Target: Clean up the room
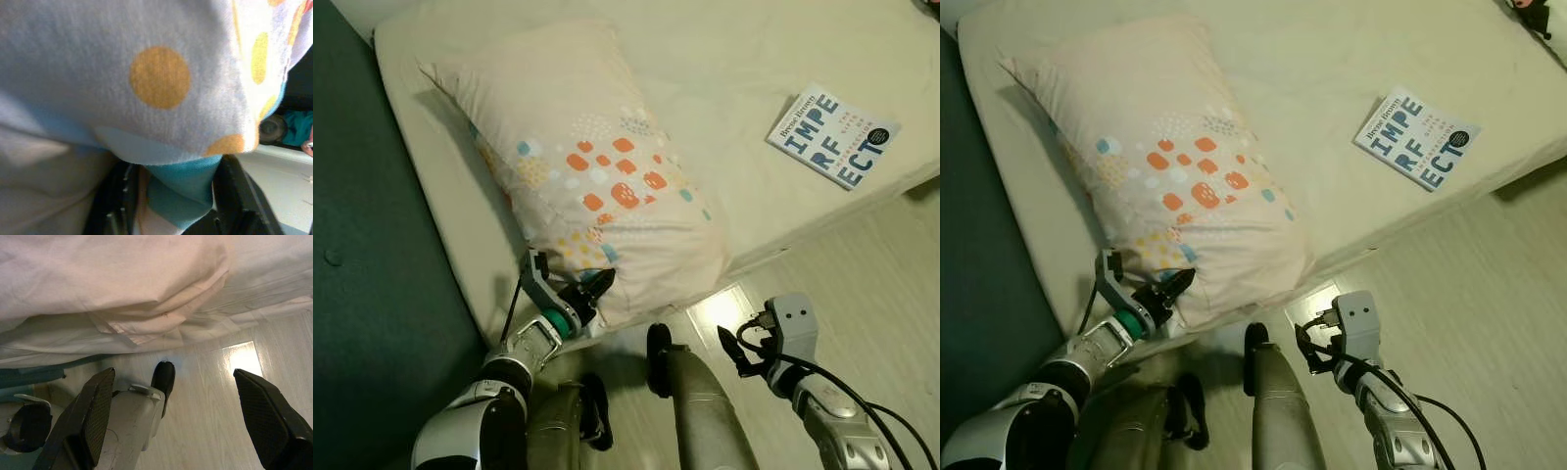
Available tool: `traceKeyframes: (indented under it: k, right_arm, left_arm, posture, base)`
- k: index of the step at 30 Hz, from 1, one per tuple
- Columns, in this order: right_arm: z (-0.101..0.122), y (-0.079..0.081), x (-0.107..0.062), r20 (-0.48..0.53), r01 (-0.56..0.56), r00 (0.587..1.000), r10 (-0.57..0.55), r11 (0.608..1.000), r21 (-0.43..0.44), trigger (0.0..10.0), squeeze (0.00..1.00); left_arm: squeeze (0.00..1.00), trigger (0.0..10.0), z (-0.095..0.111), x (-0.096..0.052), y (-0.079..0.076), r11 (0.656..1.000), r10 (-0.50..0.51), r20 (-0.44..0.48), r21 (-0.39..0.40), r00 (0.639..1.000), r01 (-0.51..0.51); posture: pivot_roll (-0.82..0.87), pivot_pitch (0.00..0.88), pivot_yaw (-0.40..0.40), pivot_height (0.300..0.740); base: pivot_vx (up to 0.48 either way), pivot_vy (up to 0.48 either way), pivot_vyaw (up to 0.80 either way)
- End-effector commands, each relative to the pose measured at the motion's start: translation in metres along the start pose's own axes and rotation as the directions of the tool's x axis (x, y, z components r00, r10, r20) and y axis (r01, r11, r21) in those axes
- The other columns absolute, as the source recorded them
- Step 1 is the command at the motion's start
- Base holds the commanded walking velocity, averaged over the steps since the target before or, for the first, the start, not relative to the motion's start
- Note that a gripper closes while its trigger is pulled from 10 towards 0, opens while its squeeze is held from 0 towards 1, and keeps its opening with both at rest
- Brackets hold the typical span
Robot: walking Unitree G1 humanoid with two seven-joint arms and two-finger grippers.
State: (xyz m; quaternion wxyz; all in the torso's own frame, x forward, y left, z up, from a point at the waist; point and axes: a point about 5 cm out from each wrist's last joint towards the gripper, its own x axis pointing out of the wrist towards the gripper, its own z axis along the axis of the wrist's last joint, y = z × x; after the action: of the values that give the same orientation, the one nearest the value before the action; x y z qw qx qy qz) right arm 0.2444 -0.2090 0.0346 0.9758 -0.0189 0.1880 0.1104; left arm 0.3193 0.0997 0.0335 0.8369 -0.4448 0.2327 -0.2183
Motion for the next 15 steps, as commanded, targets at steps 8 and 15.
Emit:
traceKeyframes:
  k: [8, 15]
  right_arm:
    - [-0.012, -0.004, -0.008, -0.052, 0.022, 0.998, -0.021, 0.999, 0.024, 10.0, 0.0]
    - [-0.009, -0.004, -0.004, -0.043, 0.024, 0.999, -0.023, 0.999, 0.024, 10.0, 0.0]
  left_arm:
    - [0.0, 0.0, -0.032, 0.002, -0.003, 0.999, -0.033, -0.086, -0.04, 0.996, 0.03]
    - [0.0, 0.0, -0.031, 0.01, -0.013, 0.999, -0.047, -0.087, 0.006, 0.995, 0.048]
  posture:
    - [-0.32, 0.467, 0.088, 0.695]
    - [-0.32, 0.458, 0.09, 0.695]
  base:
    - [0.0, 0.0, 0.0]
    - [0.0, 0.0, 0.0]
